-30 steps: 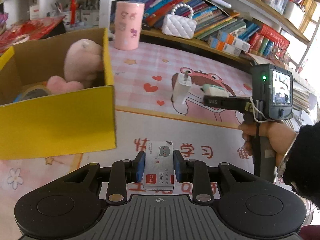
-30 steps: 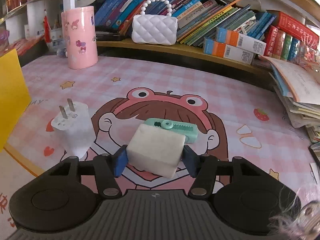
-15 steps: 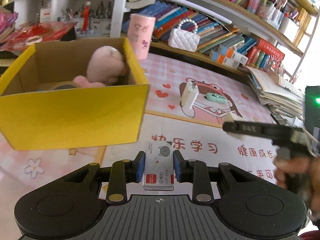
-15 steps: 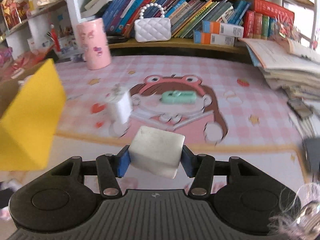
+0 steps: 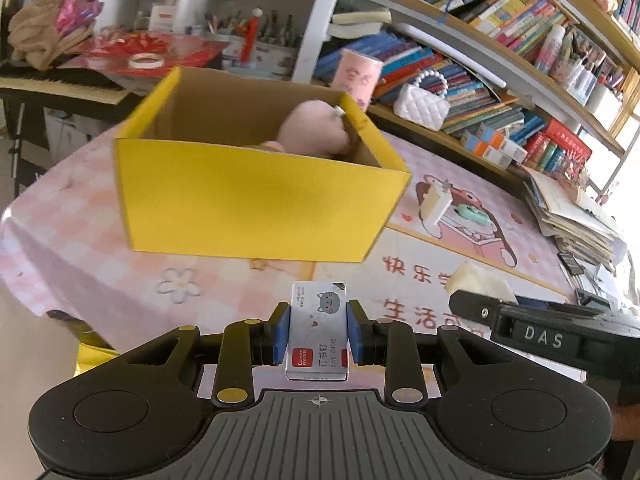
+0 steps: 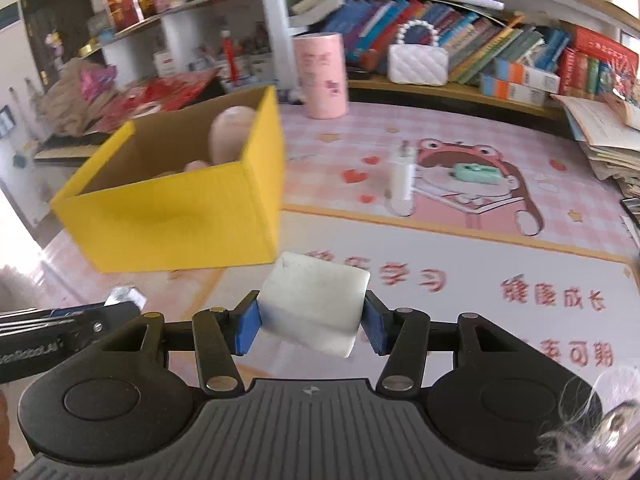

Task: Organize objects
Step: 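Carry the card box and white eraser over the yellow box with both tools, then open both tools to drop the card box and eraser into the box, then withdraw both open tools from the box toward the remaining items, then grasp the white charger plug with the left tool while the right tool grasps the mint-green tape dispenser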

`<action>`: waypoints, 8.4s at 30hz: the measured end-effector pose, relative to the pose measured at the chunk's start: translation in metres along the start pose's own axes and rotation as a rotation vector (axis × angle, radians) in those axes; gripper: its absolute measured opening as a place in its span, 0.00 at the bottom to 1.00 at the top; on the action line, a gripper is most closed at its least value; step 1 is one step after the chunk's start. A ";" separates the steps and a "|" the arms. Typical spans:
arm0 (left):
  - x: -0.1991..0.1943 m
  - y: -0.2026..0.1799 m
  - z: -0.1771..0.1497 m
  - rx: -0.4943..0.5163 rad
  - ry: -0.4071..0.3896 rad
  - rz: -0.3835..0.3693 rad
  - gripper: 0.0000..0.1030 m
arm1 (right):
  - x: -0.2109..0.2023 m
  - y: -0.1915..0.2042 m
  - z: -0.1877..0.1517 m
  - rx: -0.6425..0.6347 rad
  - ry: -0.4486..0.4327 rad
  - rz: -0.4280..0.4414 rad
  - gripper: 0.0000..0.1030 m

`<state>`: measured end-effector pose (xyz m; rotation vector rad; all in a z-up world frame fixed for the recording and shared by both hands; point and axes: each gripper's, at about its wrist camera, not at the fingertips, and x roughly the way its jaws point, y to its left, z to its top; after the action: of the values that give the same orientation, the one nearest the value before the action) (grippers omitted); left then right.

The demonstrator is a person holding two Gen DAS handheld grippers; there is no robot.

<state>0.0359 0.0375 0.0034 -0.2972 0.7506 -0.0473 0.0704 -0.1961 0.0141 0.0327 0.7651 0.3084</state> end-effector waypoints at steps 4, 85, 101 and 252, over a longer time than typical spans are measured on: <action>-0.015 0.016 -0.006 -0.007 -0.010 0.007 0.27 | -0.007 0.025 -0.009 -0.017 0.005 0.022 0.49; 0.087 0.053 0.104 0.117 -0.092 0.189 0.28 | 0.131 0.088 0.107 -0.323 -0.042 0.150 0.48; 0.038 0.061 0.111 -0.003 -0.312 0.208 0.54 | 0.140 0.098 0.114 -0.339 -0.044 0.181 0.47; 0.274 -0.214 0.087 0.348 0.016 0.146 0.42 | 0.066 -0.213 0.068 0.090 -0.082 -0.281 0.79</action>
<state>0.3094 -0.1867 -0.0582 0.0892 0.7640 -0.0411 0.2178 -0.3753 -0.0110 0.0222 0.6918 0.0056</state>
